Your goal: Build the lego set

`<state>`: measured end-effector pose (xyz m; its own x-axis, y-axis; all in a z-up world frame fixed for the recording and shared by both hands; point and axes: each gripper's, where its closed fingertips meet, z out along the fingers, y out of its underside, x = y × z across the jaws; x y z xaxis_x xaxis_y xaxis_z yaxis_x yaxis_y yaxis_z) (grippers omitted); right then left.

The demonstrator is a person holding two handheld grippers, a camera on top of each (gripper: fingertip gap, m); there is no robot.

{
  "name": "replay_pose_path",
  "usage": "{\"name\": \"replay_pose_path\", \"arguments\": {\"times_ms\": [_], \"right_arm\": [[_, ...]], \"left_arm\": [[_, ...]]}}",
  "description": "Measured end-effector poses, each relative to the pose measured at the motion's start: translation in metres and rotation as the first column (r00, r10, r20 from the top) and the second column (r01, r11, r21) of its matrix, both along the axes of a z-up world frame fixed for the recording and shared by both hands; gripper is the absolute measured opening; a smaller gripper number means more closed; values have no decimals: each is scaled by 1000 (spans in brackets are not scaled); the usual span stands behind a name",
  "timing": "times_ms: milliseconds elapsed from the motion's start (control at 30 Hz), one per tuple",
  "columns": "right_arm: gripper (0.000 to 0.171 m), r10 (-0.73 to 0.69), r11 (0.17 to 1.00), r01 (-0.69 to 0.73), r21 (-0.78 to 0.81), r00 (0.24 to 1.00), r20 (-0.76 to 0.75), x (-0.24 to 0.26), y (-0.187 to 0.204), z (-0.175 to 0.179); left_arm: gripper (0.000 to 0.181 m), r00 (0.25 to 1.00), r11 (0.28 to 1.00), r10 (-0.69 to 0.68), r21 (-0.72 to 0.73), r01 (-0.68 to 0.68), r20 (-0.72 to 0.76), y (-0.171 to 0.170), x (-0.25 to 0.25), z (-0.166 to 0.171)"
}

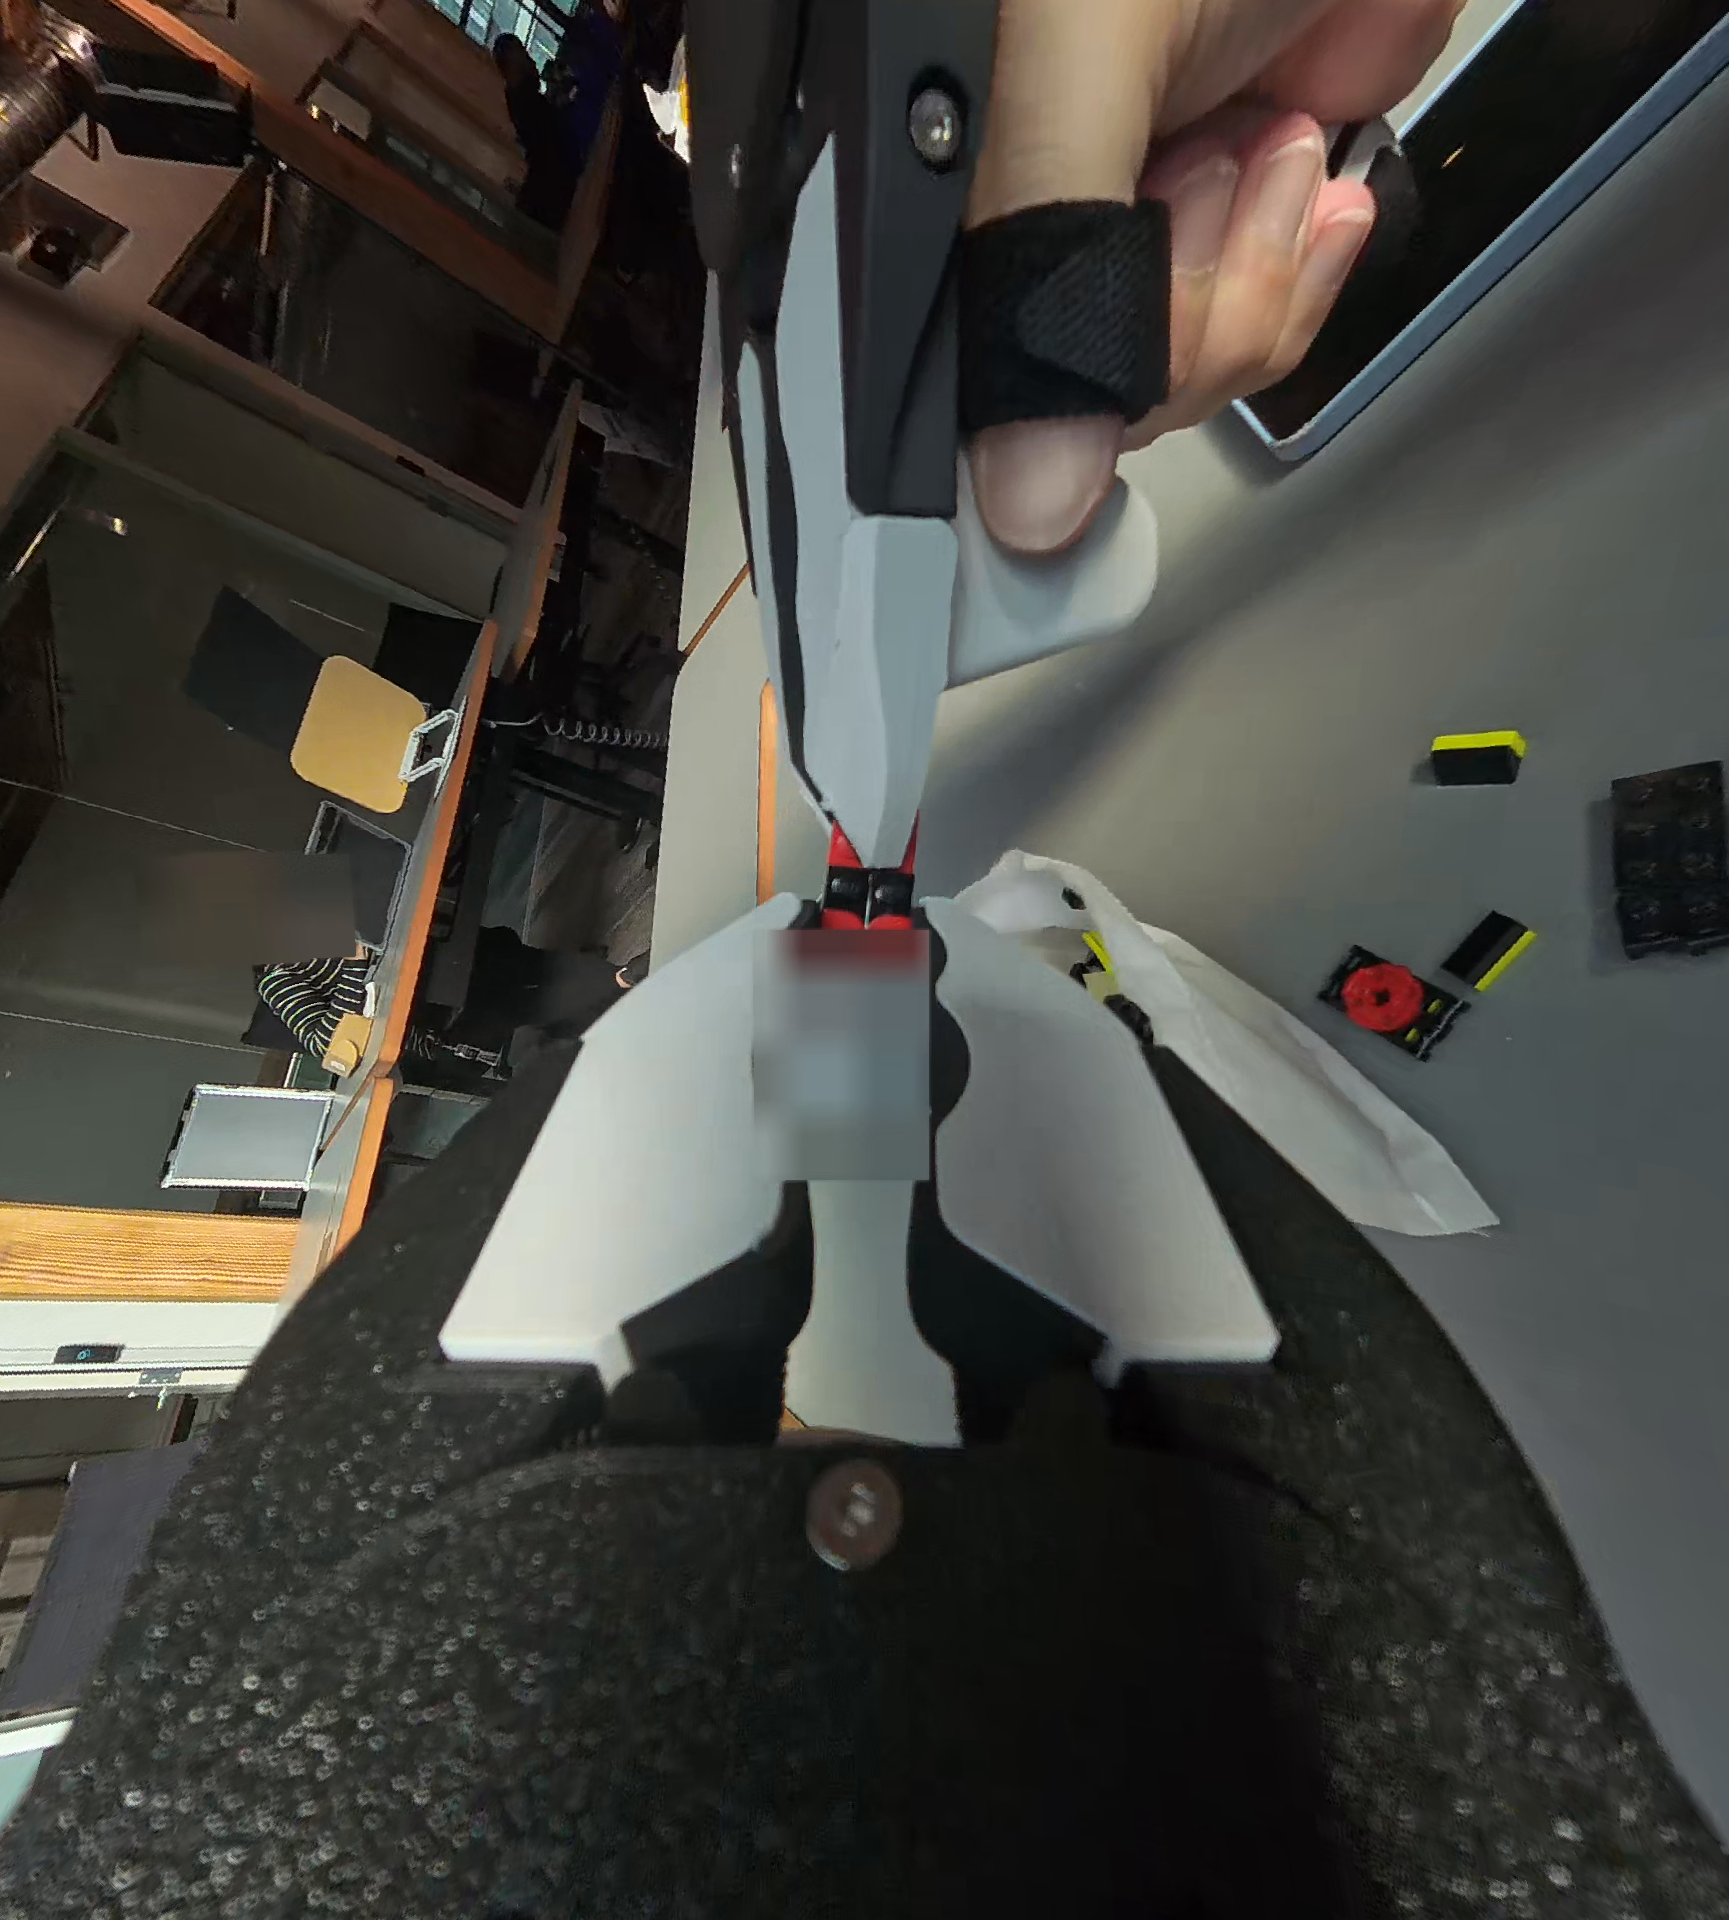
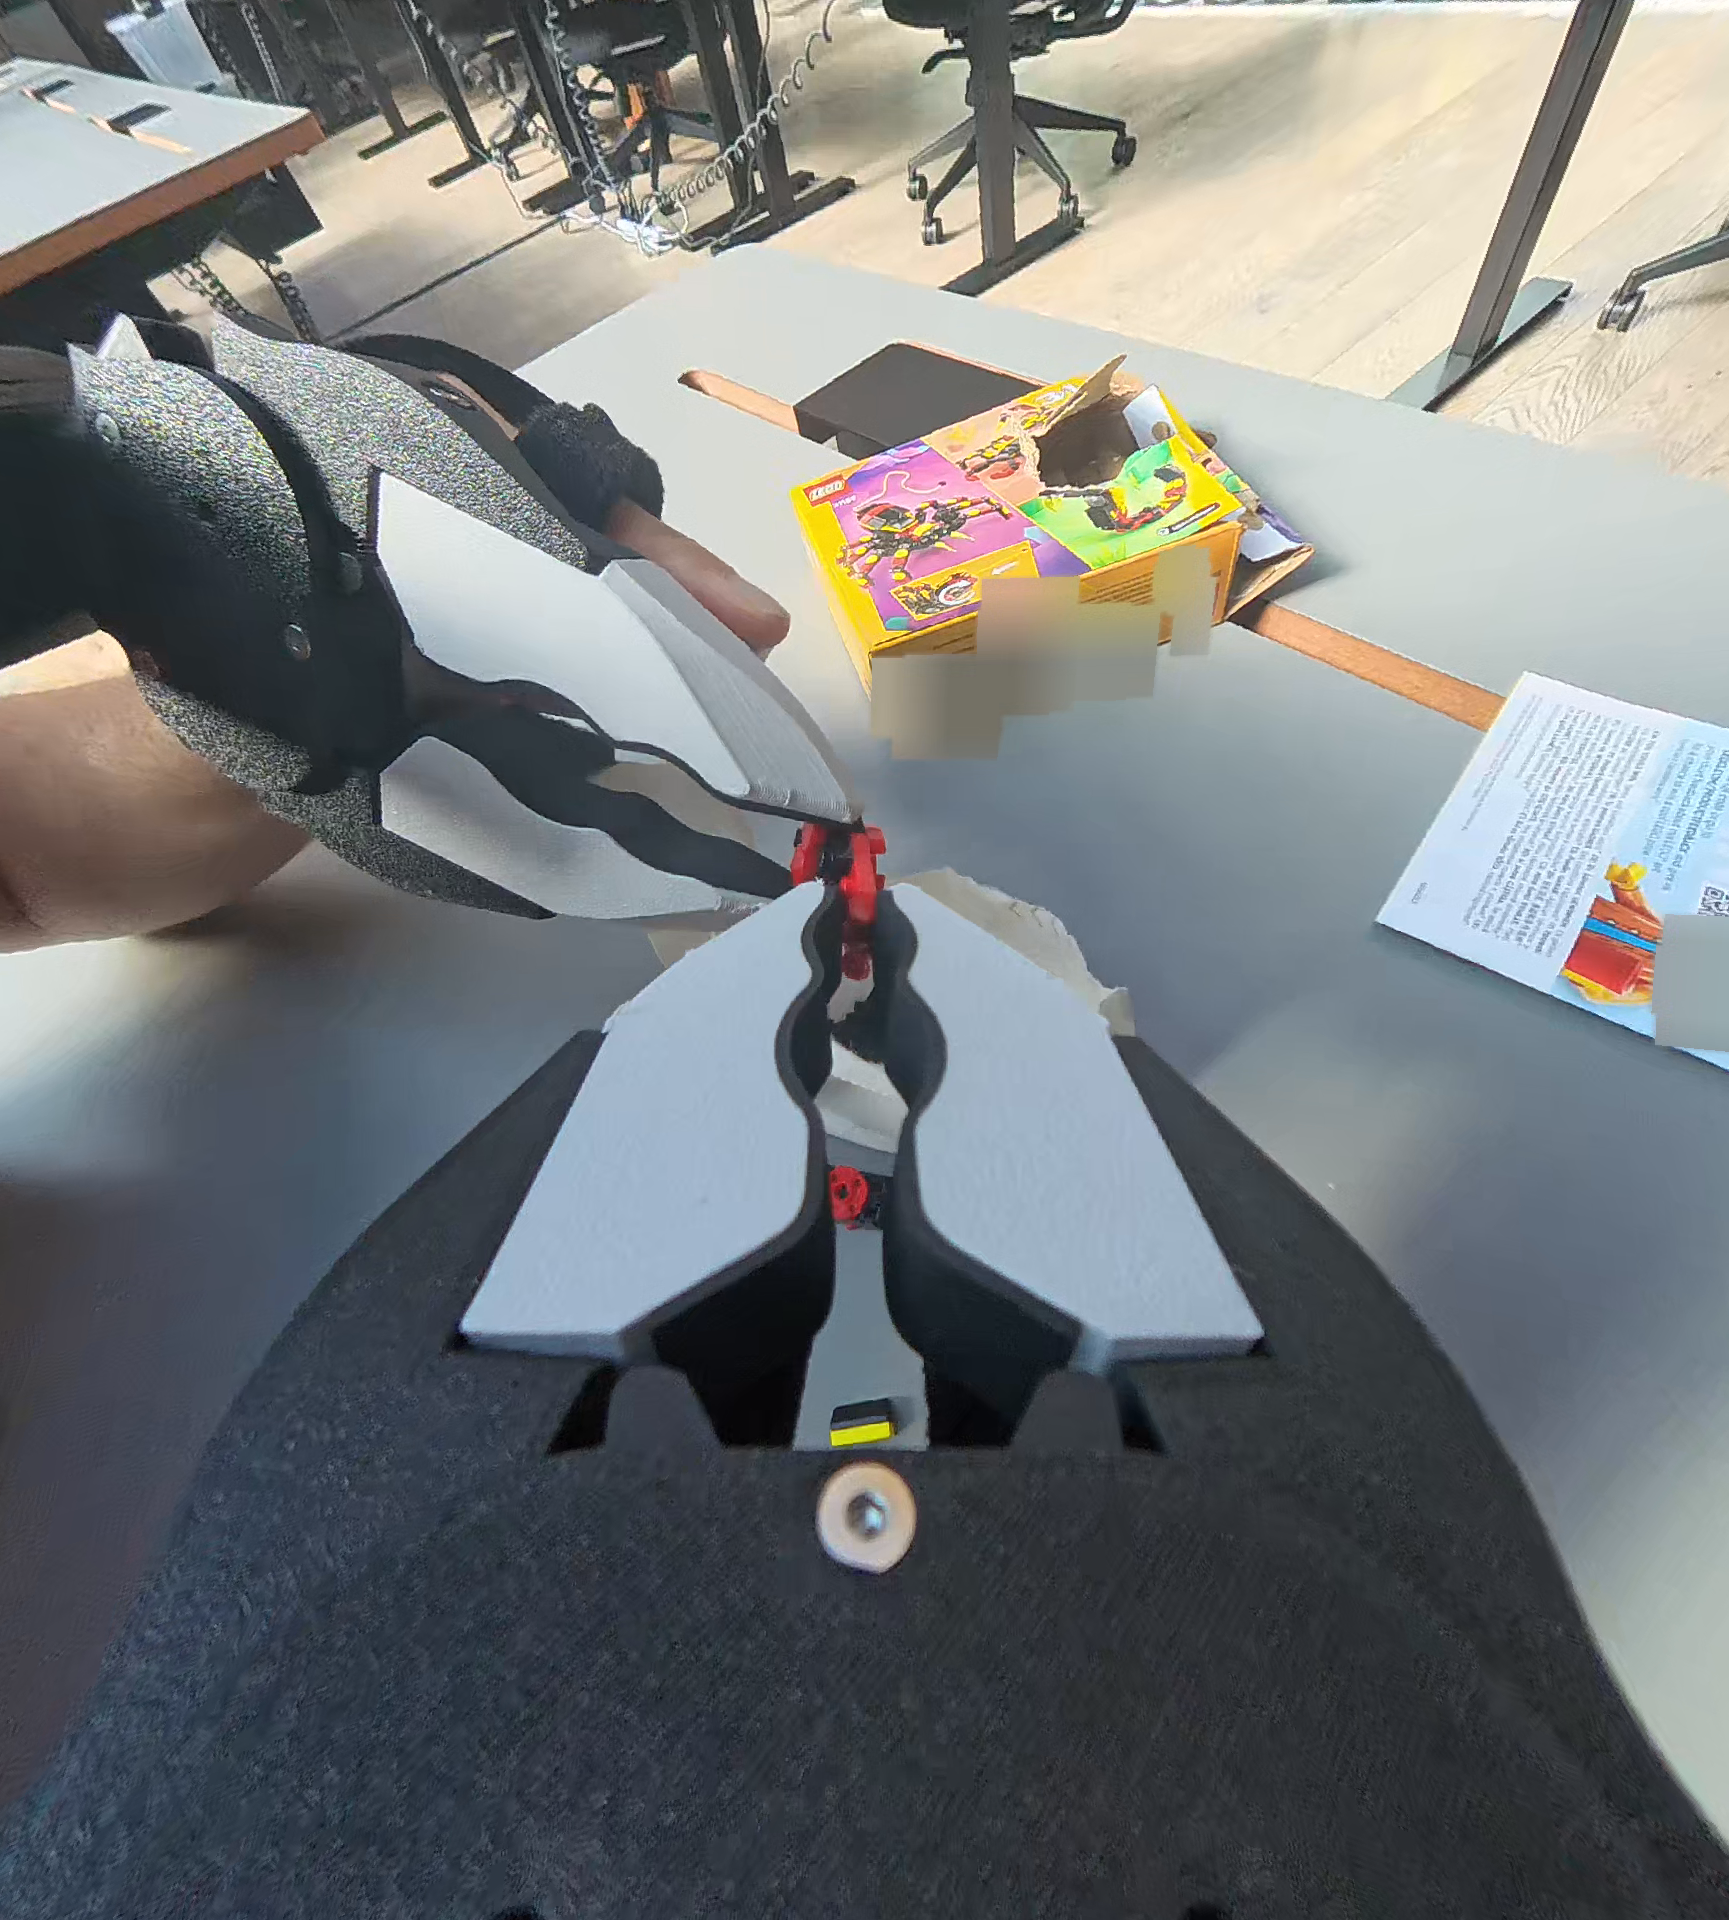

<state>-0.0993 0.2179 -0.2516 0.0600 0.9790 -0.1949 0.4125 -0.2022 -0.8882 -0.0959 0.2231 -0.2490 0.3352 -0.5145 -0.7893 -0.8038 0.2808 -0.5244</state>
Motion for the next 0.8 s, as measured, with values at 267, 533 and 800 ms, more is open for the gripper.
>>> {"name": "replay_pose_path", "arguments": {"times_ms": [267, 533, 800], "right_arm": [[5, 18, 999, -19, -33, 1000, -23, -3, -1, -2], [5, 2, 999, -3, -40, 1000, -11, -7, 0, -10], [6, 5, 990, -16, -137, 997, -76, -8, 3, -11]], "left_arm": [[16, 999, 999, 23, 27, -22, -25, -2, -3, -2], [15, 991, 993, 81, 89, -72, -106, -1, -7, -11], [15, 998, 997, 40, 66, -43, 46, -1, -6, -10]]}}
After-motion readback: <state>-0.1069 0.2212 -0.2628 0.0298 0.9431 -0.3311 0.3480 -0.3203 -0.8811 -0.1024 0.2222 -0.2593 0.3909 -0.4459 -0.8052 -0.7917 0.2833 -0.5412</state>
